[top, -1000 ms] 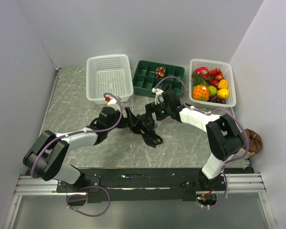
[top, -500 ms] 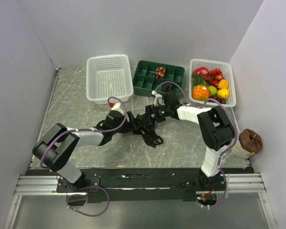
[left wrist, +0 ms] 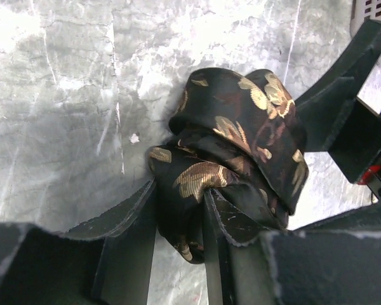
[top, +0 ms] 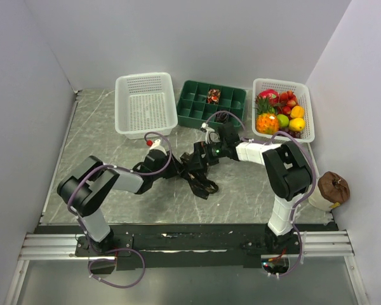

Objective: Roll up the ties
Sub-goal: Roll the tie at the center of the board, then pick up the tie at the center of the board.

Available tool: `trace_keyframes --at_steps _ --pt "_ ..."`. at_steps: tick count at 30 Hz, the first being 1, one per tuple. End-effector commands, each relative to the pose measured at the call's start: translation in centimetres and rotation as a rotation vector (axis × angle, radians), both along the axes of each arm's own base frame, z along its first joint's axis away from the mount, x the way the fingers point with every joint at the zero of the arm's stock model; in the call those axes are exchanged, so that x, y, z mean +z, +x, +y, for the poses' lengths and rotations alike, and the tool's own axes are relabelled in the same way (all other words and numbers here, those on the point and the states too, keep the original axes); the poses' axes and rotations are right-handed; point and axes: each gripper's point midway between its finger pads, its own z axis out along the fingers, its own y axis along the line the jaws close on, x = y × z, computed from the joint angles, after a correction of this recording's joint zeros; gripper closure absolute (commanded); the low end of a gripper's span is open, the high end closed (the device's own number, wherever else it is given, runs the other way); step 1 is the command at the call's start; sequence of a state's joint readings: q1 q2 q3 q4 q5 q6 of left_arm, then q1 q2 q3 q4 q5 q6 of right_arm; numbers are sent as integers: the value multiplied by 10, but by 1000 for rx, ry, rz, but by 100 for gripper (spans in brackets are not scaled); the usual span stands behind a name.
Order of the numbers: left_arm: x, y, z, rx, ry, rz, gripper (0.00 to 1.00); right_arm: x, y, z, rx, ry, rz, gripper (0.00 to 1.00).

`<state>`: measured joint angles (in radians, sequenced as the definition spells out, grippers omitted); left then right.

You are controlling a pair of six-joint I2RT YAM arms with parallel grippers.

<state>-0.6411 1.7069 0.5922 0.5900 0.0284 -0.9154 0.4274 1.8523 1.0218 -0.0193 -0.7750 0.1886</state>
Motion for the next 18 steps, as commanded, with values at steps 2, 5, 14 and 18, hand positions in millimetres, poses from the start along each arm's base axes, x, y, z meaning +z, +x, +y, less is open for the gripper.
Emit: trace_keyframes --at_steps 2,5,14,18 --pt "21 17 -14 15 -72 -58 64 -2 -5 -3 18 -66 -47 1" --pt "24 19 -18 7 -85 -62 64 -9 -8 0 27 -108 -50 1" --pt "29 20 -31 -19 -148 -63 62 -27 -10 8 39 -296 -126 2" --pt "30 21 -32 -20 -159 -63 62 -36 -13 10 41 -338 -117 12"
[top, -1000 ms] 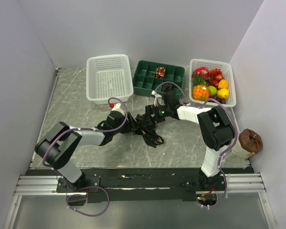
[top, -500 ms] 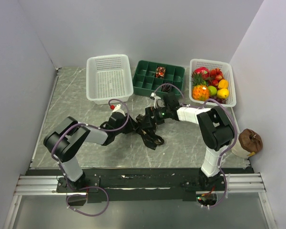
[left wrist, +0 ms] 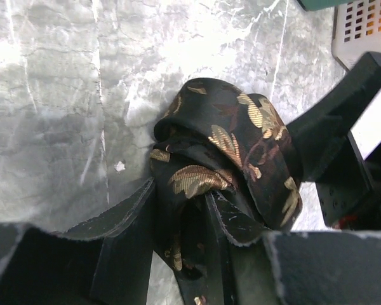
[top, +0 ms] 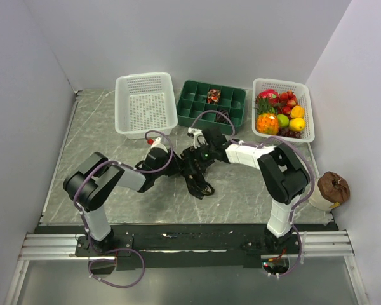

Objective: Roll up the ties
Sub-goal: Pick up the tie at the center of the board.

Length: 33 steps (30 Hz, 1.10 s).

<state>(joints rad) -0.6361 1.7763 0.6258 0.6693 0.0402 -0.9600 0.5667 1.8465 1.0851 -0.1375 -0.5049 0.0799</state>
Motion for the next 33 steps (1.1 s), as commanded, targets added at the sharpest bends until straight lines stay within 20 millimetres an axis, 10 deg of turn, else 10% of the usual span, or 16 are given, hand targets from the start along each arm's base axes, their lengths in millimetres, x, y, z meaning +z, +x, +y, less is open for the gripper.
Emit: trace_keyframes --at_steps 1,3,11,21,33 --pt "30 8 -21 -34 -104 -59 63 -24 -8 -4 -13 -117 23 19" --pt "32 8 -21 -29 -114 -64 63 -25 -8 -4 -22 -118 25 21" --pt "49 5 -23 -46 -188 -122 56 -34 -4 1 -68 -90 36 96" --pt "78 19 17 60 -120 -218 10 31 39 -22 -231 -77 -156 100" --pt "119 28 46 111 3 -316 3 151 95 -50 -390 21 -388 100"
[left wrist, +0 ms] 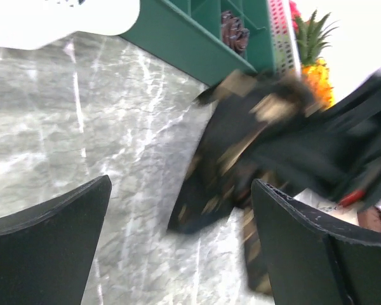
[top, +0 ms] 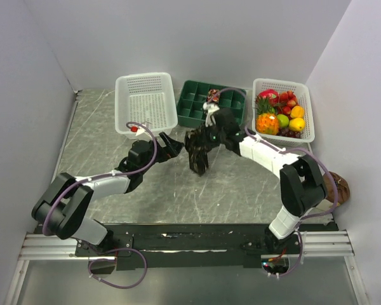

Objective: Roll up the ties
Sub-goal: Pick up the tie at the center of the board, then place the tie in the storage box.

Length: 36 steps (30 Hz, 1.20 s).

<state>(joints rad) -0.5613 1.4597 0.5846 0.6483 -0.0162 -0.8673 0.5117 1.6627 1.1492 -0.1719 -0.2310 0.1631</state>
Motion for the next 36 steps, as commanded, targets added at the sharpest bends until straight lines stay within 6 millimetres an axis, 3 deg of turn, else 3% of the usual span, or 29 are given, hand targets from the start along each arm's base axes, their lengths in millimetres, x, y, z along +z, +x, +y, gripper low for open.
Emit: trace_keyframes --at_steps 1,3,4,6,8,9,13,14,15,17,21,30,36 --pt "10 6 8 26 64 -37 3 86 44 -19 -113 45 -199 100" --pt "7 6 7 19 78 -31 2 97 58 -31 -152 33 -224 100" --pt "5 6 6 17 81 -26 2 118 68 -34 -172 43 -264 100" --pt "-2 5 5 11 86 -9 2 139 90 -50 -227 28 -304 100" --pt "-4 5 4 3 83 -4 2 147 103 -66 -267 -6 -315 100" --pt "-8 4 3 -2 86 4 2 161 117 -72 -301 -16 -343 100" --pt "-16 3 0 -18 92 23 1 175 151 -97 -387 -86 -368 100" --pt "-17 3 -1 -27 101 23 1 161 162 -101 -402 -125 -345 100" --pt "-18 4 -1 -27 103 27 1 174 169 -107 -421 -135 -362 100" --pt "-19 4 0 -28 108 28 1 170 180 -122 -468 -189 -355 100" --pt "-18 1 0 -31 110 19 1 143 198 -144 -542 -265 -314 100" --pt "-16 -2 4 -34 122 10 1 94 208 -191 -745 -457 -269 100" --pt "-17 -2 -1 -51 109 12 4 76 209 -201 -801 -525 -251 100"
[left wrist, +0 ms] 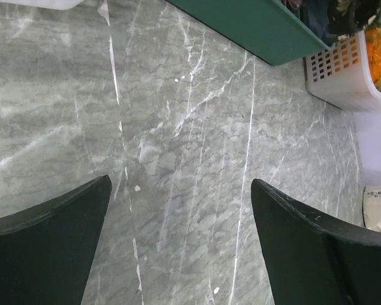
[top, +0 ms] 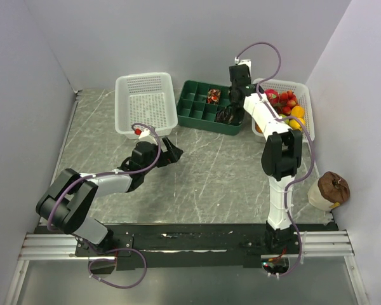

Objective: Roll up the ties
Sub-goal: Place the tie in the storage box.

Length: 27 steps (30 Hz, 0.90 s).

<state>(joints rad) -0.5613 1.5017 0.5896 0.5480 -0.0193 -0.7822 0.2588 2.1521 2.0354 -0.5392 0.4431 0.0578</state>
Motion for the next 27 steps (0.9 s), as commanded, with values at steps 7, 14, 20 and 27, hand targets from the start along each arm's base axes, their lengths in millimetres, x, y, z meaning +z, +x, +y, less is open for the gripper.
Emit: trace_keyframes --at_steps 7,14,20,27 --pt "31 9 -18 -64 -51 -72 3 -14 3 -12 -102 -221 -12 100" --pt "36 11 -21 -73 -59 -82 4 -48 1 3 -60 -328 73 100" --pt "42 14 -27 -93 -58 -95 4 -71 -1 15 18 -371 173 100" --pt "52 22 -32 -103 -56 -116 4 -102 -23 12 54 -324 336 100"
